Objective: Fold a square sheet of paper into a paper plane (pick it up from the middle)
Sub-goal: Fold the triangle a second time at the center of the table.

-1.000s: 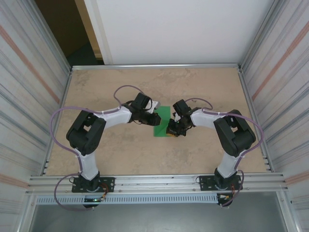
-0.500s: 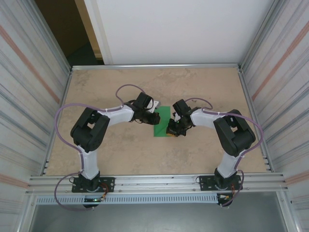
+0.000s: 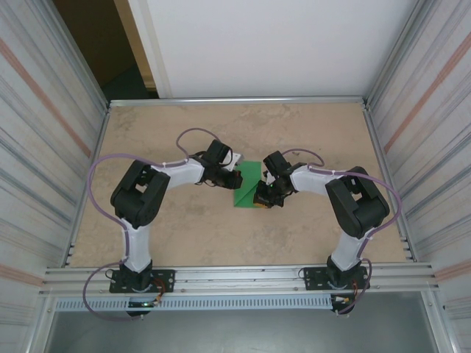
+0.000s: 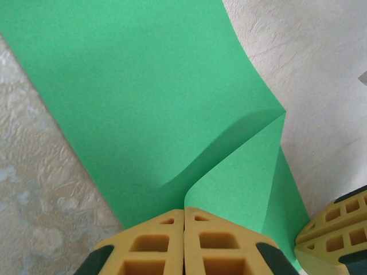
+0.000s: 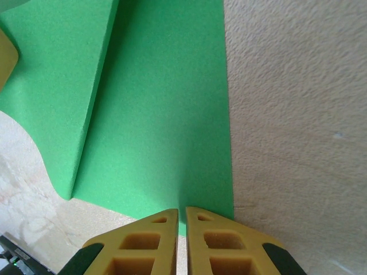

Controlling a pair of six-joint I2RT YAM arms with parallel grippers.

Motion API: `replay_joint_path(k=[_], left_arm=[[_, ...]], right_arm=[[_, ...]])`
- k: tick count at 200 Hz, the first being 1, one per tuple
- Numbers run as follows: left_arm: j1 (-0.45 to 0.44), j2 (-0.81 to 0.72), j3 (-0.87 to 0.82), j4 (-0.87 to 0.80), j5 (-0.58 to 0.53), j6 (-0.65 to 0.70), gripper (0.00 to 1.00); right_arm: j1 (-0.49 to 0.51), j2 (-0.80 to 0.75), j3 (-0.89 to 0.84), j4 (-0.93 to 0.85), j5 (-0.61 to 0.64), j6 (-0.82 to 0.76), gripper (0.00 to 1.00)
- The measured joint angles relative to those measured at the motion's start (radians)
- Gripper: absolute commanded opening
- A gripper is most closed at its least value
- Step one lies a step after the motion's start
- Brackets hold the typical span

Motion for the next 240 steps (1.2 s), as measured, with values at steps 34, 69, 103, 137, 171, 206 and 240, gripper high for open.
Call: replay_joint_path(k=[34,69,103,137,171,206,240], left_arm=[[0.000,0.003,0.016,0.000,0.019,0.008,0.08],[0.000,0.020,0.036,0.000,0.029,0.012,0.08],[0.000,0.039,0.039,-0.007,0.036,0.012,0.09],[0.000,0.053,0.048,-0.030,0.037,0.017,0.08],[0.000,0.064,0.069,-0.051,0.039,0.019,0.09],[0.006,0.076,0.090,-0.072,0.045,0.019,0.09],[0.010,0.080,0.096,-0.075,0.051,0.014,0.09]], right_arm=[[0.000,0.000,0.000,0.000,0.000,0.000,0.11],[-0.001,0.002,0.001,0.000,0.000,0.000,0.11],[-0.001,0.002,0.001,0.000,-0.001,0.000,0.11],[-0.001,0.000,0.003,0.000,0.000,0.000,0.13],[-0.006,-0.042,0.003,0.029,-0.004,0.002,0.16],[0.000,-0.071,0.003,0.150,-0.039,0.039,0.13],[0.027,-0.044,0.003,0.223,-0.047,0.093,0.11]])
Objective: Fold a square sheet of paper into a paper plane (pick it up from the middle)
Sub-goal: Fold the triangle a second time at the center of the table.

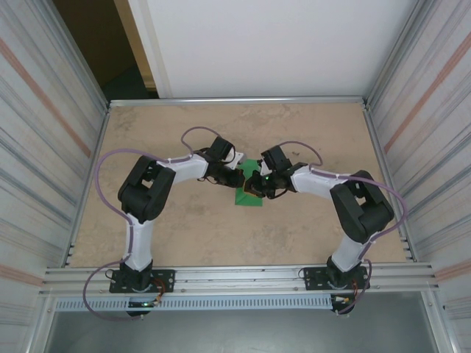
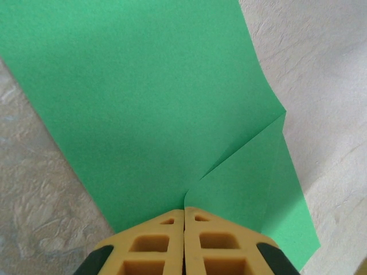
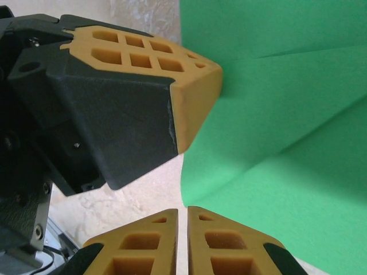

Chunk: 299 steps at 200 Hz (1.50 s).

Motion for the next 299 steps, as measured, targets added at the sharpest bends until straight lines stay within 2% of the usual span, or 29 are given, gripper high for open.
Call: replay_joint_path(k=[64,128,163,188,214,280,299], left_arm=[[0.013,0.003,0.000,0.001,0.019,-0.029,0.09],[0.014,0.003,0.000,0.000,0.019,-0.037,0.10],[0.016,0.003,0.000,0.003,0.029,-0.044,0.17],[0.017,-0.010,-0.007,0.010,0.037,-0.070,0.29],[0.030,-0.062,-0.057,0.047,0.039,-0.106,0.35],[0.047,-0.102,-0.126,0.117,0.071,-0.147,0.32],[0.047,-0.101,-0.126,0.117,0.072,-0.146,0.35]], right_arm=[[-0.053,0.050,0.000,0.119,0.034,0.093,0.11],[-0.058,0.125,0.009,0.129,0.064,0.122,0.10],[-0.067,0.146,0.019,0.129,0.078,0.126,0.10],[-0.068,0.147,0.020,0.128,0.083,0.127,0.09],[-0.069,0.149,0.020,0.128,0.082,0.129,0.09],[-0.074,0.157,0.030,0.129,0.078,0.129,0.09],[-0.075,0.158,0.030,0.129,0.076,0.129,0.09]])
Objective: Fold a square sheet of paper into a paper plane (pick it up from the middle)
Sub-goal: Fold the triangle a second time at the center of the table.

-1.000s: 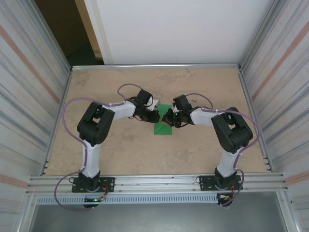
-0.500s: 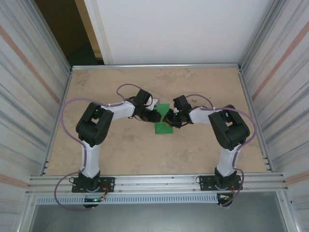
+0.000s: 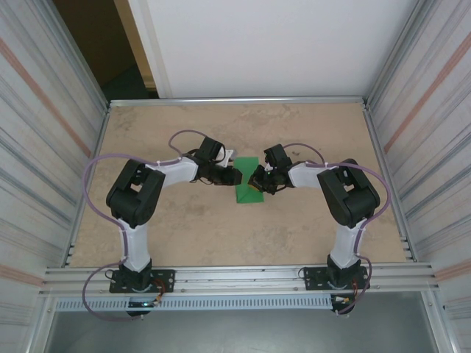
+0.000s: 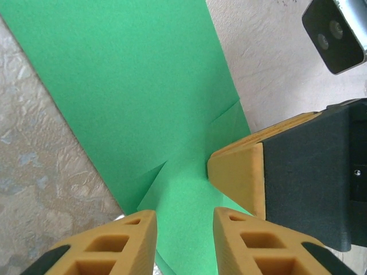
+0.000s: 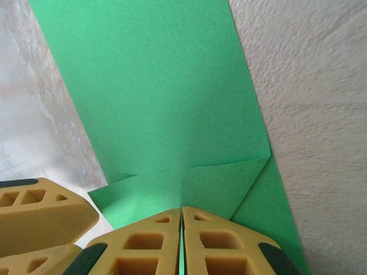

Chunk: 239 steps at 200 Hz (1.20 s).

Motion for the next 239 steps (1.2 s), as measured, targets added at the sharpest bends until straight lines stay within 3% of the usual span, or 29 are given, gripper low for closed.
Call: replay_joint_path(k=[44,83,144,210,239], left_arm=[[0.000,0.000,0.000,-0.002,-0.025,0.001,0.39],[0.000,0.006,0.000,0.000,-0.026,-0.005,0.32],[-0.002,0.014,0.000,-0.001,-0.025,-0.008,0.32],[-0.002,0.029,0.000,-0.002,-0.001,-0.005,0.12],[-0.002,0.033,0.006,-0.005,-0.002,0.005,0.05]], right_arm=[[0.000,0.001,0.000,0.000,-0.002,0.000,0.09],[0.000,0.001,0.000,0.000,-0.002,0.000,0.09],[-0.001,0.001,0.000,0.000,-0.002,0.000,0.09],[-0.006,0.002,0.001,0.000,-0.015,0.000,0.10],[-0.013,0.002,0.008,-0.008,-0.025,-0.008,0.15]])
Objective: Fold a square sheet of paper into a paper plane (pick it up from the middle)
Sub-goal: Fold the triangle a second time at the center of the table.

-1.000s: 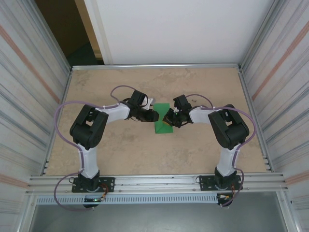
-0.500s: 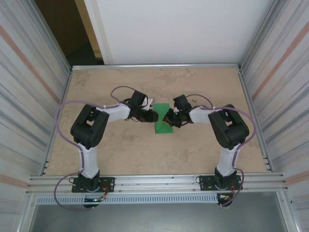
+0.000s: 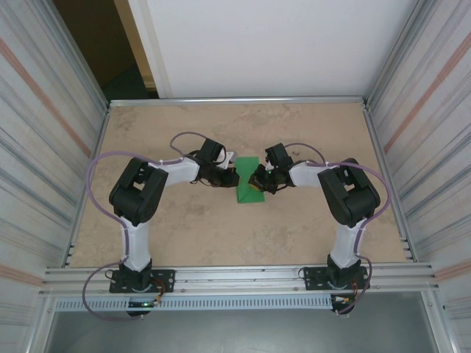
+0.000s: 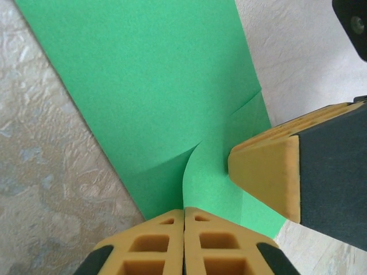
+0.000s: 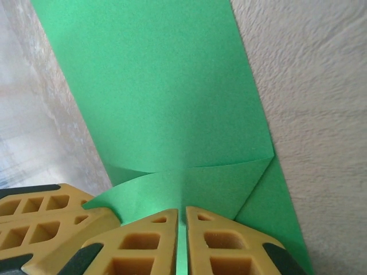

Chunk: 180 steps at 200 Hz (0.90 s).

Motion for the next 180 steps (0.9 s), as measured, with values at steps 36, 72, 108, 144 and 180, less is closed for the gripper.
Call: replay_joint_path(k=[36,72,108,144,180], left_arm=[[-0.002,0.010,0.017,-0.017,-0.014,0.017,0.01],[-0.002,0.011,0.023,-0.027,-0.018,0.027,0.01],[-0.002,0.011,0.033,-0.031,-0.018,0.030,0.01],[-0.003,0.013,0.034,-0.031,-0.018,0.030,0.01],[-0.003,0.013,0.038,-0.034,-0.018,0.031,0.02]], right_arm=[[0.001,-0.040,0.002,-0.048,-0.005,-0.037,0.23],[0.030,-0.100,-0.005,-0.100,-0.031,-0.081,0.20],[0.093,-0.103,-0.043,-0.156,-0.053,-0.109,0.16],[0.090,-0.097,-0.057,-0.188,-0.051,-0.118,0.16],[0.082,-0.088,-0.057,-0.189,-0.053,-0.134,0.15]])
